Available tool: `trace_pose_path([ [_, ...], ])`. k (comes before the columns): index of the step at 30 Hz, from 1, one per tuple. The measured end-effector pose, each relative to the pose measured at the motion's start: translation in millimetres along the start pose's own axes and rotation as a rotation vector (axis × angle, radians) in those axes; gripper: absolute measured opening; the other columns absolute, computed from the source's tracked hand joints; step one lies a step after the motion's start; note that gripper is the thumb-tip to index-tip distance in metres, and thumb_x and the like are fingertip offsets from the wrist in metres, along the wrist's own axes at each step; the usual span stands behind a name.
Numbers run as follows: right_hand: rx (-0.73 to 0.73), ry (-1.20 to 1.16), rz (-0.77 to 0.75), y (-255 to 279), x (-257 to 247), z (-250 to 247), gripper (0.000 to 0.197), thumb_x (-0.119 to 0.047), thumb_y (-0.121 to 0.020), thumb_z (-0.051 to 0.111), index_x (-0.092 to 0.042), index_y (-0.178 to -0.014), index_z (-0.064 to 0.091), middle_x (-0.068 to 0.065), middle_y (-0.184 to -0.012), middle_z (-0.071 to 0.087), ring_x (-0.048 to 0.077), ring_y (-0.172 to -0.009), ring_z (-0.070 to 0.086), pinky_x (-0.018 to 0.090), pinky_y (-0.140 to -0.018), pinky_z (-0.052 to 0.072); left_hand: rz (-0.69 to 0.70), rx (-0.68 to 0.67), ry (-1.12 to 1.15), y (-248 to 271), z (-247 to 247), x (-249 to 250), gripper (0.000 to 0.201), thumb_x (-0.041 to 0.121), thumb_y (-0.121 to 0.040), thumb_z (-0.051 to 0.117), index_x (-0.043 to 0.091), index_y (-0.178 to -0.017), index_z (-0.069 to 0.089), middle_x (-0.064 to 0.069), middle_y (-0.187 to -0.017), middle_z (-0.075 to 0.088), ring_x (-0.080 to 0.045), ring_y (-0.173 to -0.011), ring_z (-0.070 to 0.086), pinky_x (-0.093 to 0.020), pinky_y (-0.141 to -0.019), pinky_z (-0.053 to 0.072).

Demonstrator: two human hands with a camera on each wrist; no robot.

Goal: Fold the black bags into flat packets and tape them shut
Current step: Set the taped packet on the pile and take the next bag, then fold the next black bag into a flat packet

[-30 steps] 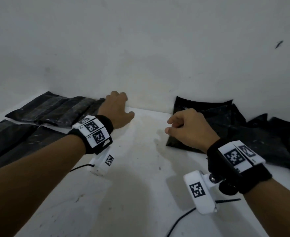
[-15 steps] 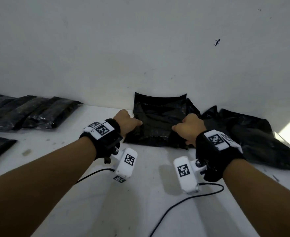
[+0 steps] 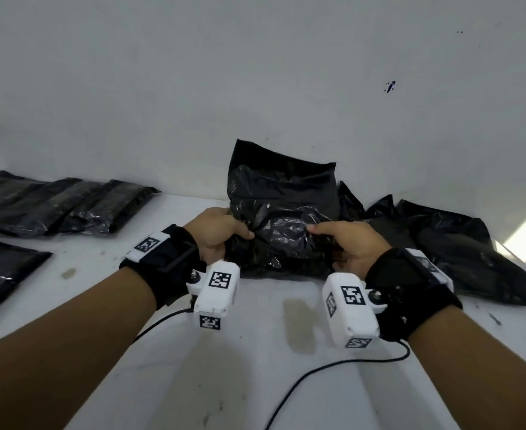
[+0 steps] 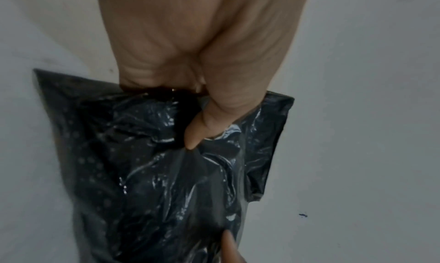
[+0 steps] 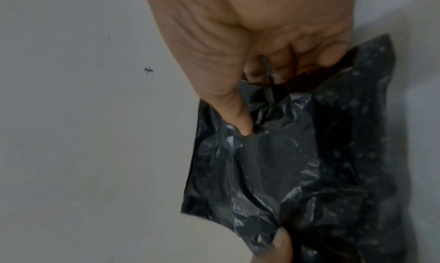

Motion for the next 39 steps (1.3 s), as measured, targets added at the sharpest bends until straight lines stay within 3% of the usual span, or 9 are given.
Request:
trace_pose_path([
  [4,-0.095,-0.087,-0.058,17.5,6.0,-1.8,0.023,-0.031,-0.077,0.081,-0.017,-0.093,0.073,0.003,-0.080,0.062,0.018,-0.070,0.056,0.032,-0.076,0.046,0.109,-0.094,-0.040,39.8,-14.5,0.1,0.041,-0.020,-0.081,0.052,0.004,-0.112,0.064,-0.019,-0.109,0.070,-0.032,-0.096,0.067,-0.043,-0.086,0.055],
  [7,-0.164,-0.103,-0.184,39.3,9.0,-2.2,0.021,-0.023,-0.084,0.075,-0.015,-0.102,0.074,0.001,-0.094,0.073,0.019,-0.084,0.063,0.037,-0.088,0.047,0.164,-0.156,-0.041,74.7,-26.3,-3.4,0.051,-0.020,-0.078,0.057,0.011,-0.118,0.063,-0.018,-0.111,0.070,-0.031,-0.098,0.068,-0.042,-0.086,0.056],
  [9,-0.223,-0.136,-0.238,59.2,12.3,-0.6,0.019,-0.010,-0.088,0.068,-0.007,-0.107,0.073,0.007,-0.102,0.075,0.020,-0.088,0.068,0.034,-0.082,0.053,0.181,-0.173,-0.036,97.1,-31.2,-6.8,0.055,-0.014,-0.070,0.064,0.011,-0.119,0.063,-0.021,-0.114,0.069,-0.032,-0.101,0.067,-0.045,-0.088,0.055],
  [13,-0.280,-0.122,-0.337,98.6,18.1,6.4,0.015,-0.003,-0.088,0.067,-0.002,-0.102,0.072,0.009,-0.093,0.075,0.019,-0.079,0.069,0.030,-0.069,0.055,0.222,-0.148,-0.006,138.8,-33.5,-13.8,0.050,0.001,-0.067,0.072,0.007,-0.116,0.067,-0.016,-0.116,0.070,-0.030,-0.104,0.068,-0.045,-0.091,0.054],
  [18,-0.295,-0.139,-0.422,147.4,26.2,20.2,0.020,0.006,-0.085,0.067,0.000,-0.104,0.071,0.011,-0.093,0.075,0.018,-0.079,0.072,0.024,-0.064,0.056,0.333,-0.006,0.114,178.7,-33.2,-20.1,0.043,-0.004,-0.069,0.077,-0.003,-0.111,0.068,-0.021,-0.110,0.071,-0.035,-0.101,0.069,-0.037,-0.084,0.058],
  [24,-0.467,-0.156,-0.408,195.1,39.4,25.8,0.041,0.001,-0.065,0.078,0.002,-0.106,0.070,0.017,-0.105,0.074,0.028,-0.097,0.072,0.028,-0.079,0.058,0.433,0.048,0.197,221.5,-33.3,-22.0,0.041,-0.004,-0.063,0.074,-0.001,-0.104,0.070,-0.015,-0.102,0.075,-0.026,-0.091,0.072,-0.031,-0.078,0.060],
  [29,-0.431,-0.119,-0.460,219.3,55.0,28.9,0.027,0.009,-0.080,0.070,0.002,-0.106,0.070,0.016,-0.106,0.074,0.028,-0.101,0.071,0.034,-0.091,0.056,0.451,0.016,0.190,251.6,-35.7,-29.3,0.040,0.001,-0.069,0.074,-0.004,-0.108,0.068,-0.017,-0.108,0.073,-0.028,-0.098,0.071,-0.033,-0.088,0.058],
  [34,-0.371,-0.159,-0.458,230.5,71.5,30.1,0.021,0.004,-0.084,0.069,0.005,-0.105,0.071,0.017,-0.104,0.074,0.029,-0.099,0.072,0.032,-0.088,0.057,0.376,-0.062,0.171,266.2,-37.5,-56.7,0.048,-0.008,-0.064,0.080,-0.007,-0.110,0.068,-0.021,-0.112,0.071,-0.033,-0.103,0.069,-0.032,-0.085,0.058],
  [39,-0.343,-0.159,-0.422,235.5,91.3,23.8,0.017,-0.001,-0.087,0.068,0.002,-0.103,0.073,0.016,-0.101,0.075,0.027,-0.097,0.073,0.028,-0.083,0.057,0.289,-0.014,0.142,266.6,-35.6,-81.6,0.047,-0.013,-0.057,0.080,-0.008,-0.103,0.070,-0.025,-0.108,0.070,-0.037,-0.099,0.069,-0.038,-0.086,0.058],
])
Point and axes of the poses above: each hand's wrist, its own y-axis away from the middle knuckle, its own z-axis out of the palm, x = y × z, the point moved 1 cm from there along -y, towards the middle knuckle
